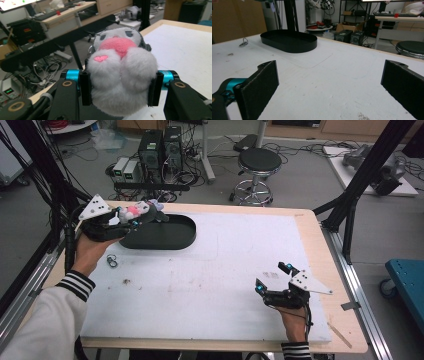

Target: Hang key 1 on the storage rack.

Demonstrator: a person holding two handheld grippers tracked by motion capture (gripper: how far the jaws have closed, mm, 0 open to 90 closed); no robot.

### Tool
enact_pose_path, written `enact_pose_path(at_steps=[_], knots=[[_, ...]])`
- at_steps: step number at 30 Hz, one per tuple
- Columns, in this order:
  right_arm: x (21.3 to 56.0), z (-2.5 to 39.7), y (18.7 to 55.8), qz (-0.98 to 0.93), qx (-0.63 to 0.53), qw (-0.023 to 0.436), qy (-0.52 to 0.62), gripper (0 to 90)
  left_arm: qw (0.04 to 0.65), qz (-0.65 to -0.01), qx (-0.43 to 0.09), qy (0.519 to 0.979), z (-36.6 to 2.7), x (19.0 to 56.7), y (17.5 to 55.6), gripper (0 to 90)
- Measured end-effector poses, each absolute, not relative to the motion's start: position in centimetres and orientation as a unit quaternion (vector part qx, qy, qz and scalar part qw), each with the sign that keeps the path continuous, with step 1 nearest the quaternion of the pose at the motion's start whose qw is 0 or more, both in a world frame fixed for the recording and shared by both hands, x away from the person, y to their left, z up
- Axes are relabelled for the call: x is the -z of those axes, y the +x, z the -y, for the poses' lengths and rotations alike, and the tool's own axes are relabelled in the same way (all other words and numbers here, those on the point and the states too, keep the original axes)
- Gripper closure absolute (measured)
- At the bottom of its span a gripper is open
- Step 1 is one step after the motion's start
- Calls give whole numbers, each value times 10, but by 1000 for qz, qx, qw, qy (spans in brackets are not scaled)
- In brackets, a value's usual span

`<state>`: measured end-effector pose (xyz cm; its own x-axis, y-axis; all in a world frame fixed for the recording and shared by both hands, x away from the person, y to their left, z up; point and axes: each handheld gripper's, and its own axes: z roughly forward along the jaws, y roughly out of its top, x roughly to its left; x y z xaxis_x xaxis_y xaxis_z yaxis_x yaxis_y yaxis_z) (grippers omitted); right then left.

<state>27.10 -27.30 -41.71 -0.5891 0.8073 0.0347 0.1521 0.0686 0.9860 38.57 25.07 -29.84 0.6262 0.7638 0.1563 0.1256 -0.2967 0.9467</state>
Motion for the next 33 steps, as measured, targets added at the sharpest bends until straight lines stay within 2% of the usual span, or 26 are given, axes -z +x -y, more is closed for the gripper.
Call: enact_pose_path(at_steps=[9, 25, 33], knots=[[431, 275, 265, -644, -601, 311, 356, 6, 504, -314, -338, 730, -245, 286, 394, 523], [439, 268, 263, -638, -611, 329, 335, 6, 465, -326, -376, 732, -228, 278, 413, 523], [444, 266, 262, -635, -612, 332, 336, 5, 464, -328, -384, 728, -223, 276, 421, 523]])
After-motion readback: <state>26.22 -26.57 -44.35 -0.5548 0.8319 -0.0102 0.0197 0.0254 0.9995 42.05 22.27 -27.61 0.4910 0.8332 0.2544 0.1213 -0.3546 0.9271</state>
